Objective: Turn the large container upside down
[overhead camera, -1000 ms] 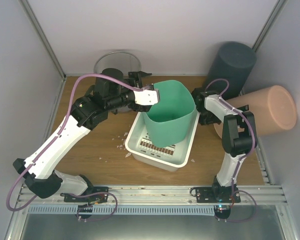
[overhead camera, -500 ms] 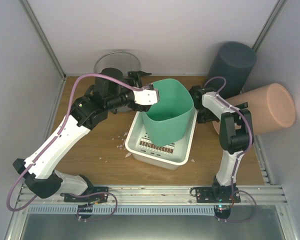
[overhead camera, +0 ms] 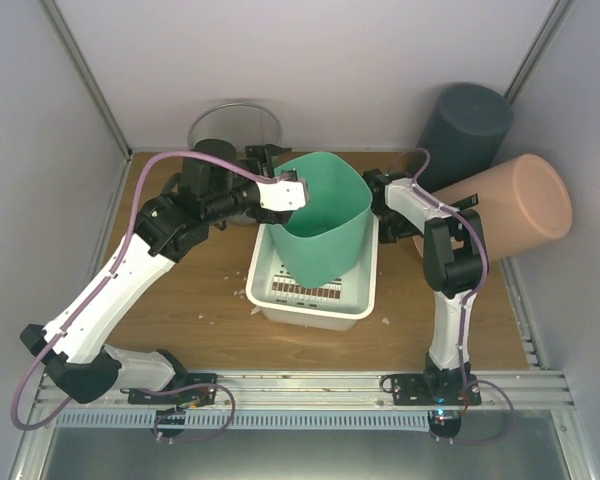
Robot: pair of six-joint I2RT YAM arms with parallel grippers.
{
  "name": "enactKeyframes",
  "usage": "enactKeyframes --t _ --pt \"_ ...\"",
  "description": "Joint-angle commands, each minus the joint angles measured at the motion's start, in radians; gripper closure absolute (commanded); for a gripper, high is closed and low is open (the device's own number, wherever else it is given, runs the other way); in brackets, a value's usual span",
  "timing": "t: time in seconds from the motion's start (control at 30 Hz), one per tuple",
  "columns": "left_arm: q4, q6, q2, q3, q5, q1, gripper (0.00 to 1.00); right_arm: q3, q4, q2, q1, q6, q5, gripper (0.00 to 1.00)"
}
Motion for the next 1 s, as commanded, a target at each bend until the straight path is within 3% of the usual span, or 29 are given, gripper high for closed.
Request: enactKeyframes --t 0.0,0.2,0.33,0.63,0.97 --pt "0.054 0.011 -0.034 -0.02 0.005 0.025 0.06 0.029 0.013 0.067 0.01 0.009 0.008 0.19" --pt "0.054 0.007 -0.038 -0.03 0.023 0.051 0.06 0.035 0.02 0.098 0.009 0.03 0.041 0.18" --pt "0.06 0.003 -0.036 -0.034 0.034 0.06 0.06 0.028 0.015 0.097 0.008 0.06 0.121 0.08" --pt "0.062 -0.004 -0.038 -0.036 0.049 0.067 0.06 0.034 0.027 0.086 0.021 0.091 0.186 0.07" --pt "0.066 -0.009 -0.032 -0.034 0.057 0.069 0.06 0.164 -0.065 0.082 0.051 0.058 0.192 0.07"
